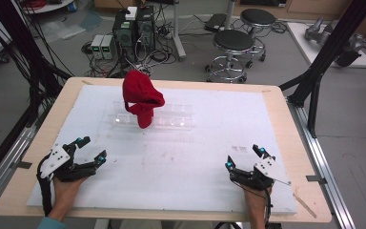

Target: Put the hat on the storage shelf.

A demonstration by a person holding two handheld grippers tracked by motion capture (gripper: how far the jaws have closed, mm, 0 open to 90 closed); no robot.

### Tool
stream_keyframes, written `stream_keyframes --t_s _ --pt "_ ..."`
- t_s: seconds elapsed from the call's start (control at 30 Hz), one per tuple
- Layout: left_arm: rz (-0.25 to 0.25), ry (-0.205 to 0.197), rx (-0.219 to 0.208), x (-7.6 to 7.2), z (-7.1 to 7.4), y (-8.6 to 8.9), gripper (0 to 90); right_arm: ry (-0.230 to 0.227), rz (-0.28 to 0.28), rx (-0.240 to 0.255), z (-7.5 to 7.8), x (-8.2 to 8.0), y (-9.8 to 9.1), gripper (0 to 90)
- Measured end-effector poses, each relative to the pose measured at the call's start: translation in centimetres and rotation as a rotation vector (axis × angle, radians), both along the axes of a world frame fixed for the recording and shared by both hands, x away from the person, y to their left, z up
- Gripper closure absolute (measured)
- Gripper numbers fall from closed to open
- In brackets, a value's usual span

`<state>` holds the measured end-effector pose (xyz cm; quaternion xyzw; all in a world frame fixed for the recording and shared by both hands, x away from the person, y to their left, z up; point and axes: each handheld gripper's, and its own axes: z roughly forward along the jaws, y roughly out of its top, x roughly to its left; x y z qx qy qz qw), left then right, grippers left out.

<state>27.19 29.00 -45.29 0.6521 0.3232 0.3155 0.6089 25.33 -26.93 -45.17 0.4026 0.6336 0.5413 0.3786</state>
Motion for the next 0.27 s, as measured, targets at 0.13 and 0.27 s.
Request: stream_keyframes --t_s 0.13,0.27 --pt "0.002 0.001 -0.002 0.03 -0.01 -0.03 18.1 0.000 0.005 -0.004 -0.02 -0.05 0.04 1.3" --pt "-0.001 0.001 -0.004 0.03 -0.01 0.05 18.0 -0.007 0.000 -0.014 -0.03 -0.07 0.13 1.3"
